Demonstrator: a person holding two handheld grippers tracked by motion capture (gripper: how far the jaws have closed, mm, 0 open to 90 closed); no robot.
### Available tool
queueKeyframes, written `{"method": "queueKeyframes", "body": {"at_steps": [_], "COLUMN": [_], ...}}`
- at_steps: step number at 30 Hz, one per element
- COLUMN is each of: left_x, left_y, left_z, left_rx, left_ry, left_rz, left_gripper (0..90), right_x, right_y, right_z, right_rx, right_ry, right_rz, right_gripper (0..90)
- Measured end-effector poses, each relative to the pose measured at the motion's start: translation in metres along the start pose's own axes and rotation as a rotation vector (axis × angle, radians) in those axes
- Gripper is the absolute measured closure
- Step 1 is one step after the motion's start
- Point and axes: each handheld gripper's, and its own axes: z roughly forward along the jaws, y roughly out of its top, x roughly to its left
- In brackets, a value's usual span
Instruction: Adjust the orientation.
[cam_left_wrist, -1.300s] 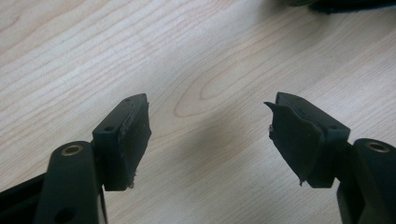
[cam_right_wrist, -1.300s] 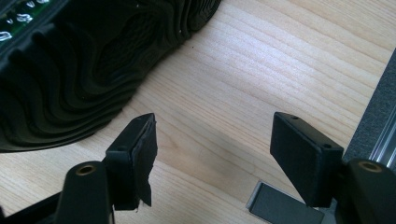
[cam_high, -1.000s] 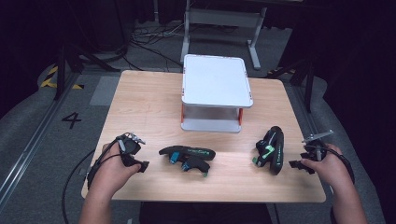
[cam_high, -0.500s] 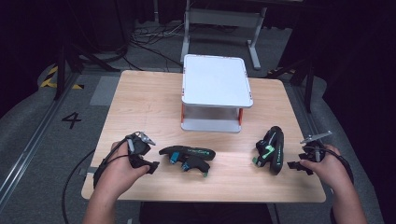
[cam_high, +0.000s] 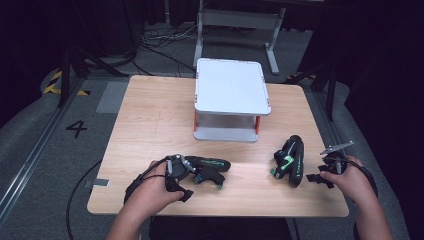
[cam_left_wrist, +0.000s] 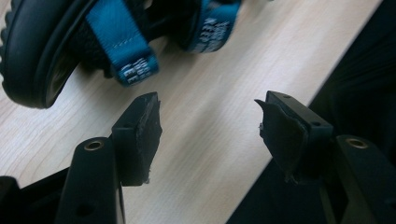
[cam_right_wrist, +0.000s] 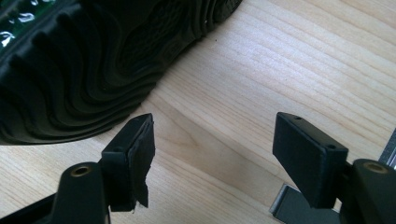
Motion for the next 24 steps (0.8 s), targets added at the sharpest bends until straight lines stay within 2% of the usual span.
{"method": "queueKeyframes", "body": {"at_steps": [3,6,8,9,12,15,17,19,20,22,24], "left_x": [0.002,-0.005,-0.01,-0.011,-0.014,-0.017,-0.018,-0.026,-0.03,-0.031,-0.029], "left_y": [0.001,0.005,0.009,0.011,0.017,0.02,0.021,0.024,0.025,0.027,0.029], "left_z": [0.007,0.009,0.01,0.012,0.018,0.02,0.021,0.021,0.021,0.021,0.024], "left_rx": [0.008,-0.01,-0.022,-0.027,-0.047,-0.043,-0.042,-0.041,-0.044,-0.055,-0.057], "left_ry": [0.028,-0.031,-0.04,-0.036,0.011,0.032,0.038,0.008,0.008,0.044,0.06], "left_rz": [-0.017,-0.001,0.012,0.013,0.006,0.015,0.009,0.047,0.052,0.065,0.054], "left_gripper": [40.5,44.5,46.0,46.0,42.5,39.3,37.8,39.0,34.1,36.3,36.2], "right_x": [0.001,0.001,0.001,0.001,0.002,0.003,0.003,0.004,0.005,0.005,0.006], "right_y": [0.0,0.0,0.0,0.0,0.0,0.0,0.0,-0.001,-0.001,-0.001,-0.001], "right_z": [0.001,0.001,0.001,0.002,0.003,0.004,0.004,0.006,0.006,0.006,0.006], "right_rx": [0.005,0.004,0.004,0.006,0.015,0.011,0.012,0.016,0.016,0.014,0.015], "right_ry": [0.005,0.009,0.011,0.01,0.016,0.022,0.024,0.03,0.031,0.036,0.04], "right_rz": [-0.001,0.001,0.001,0.0,-0.001,-0.002,-0.003,-0.009,-0.013,-0.016,-0.01], "right_gripper": [30.9,30.8,30.7,30.7,30.6,30.2,30.2,29.9,29.9,29.8,29.7]}}
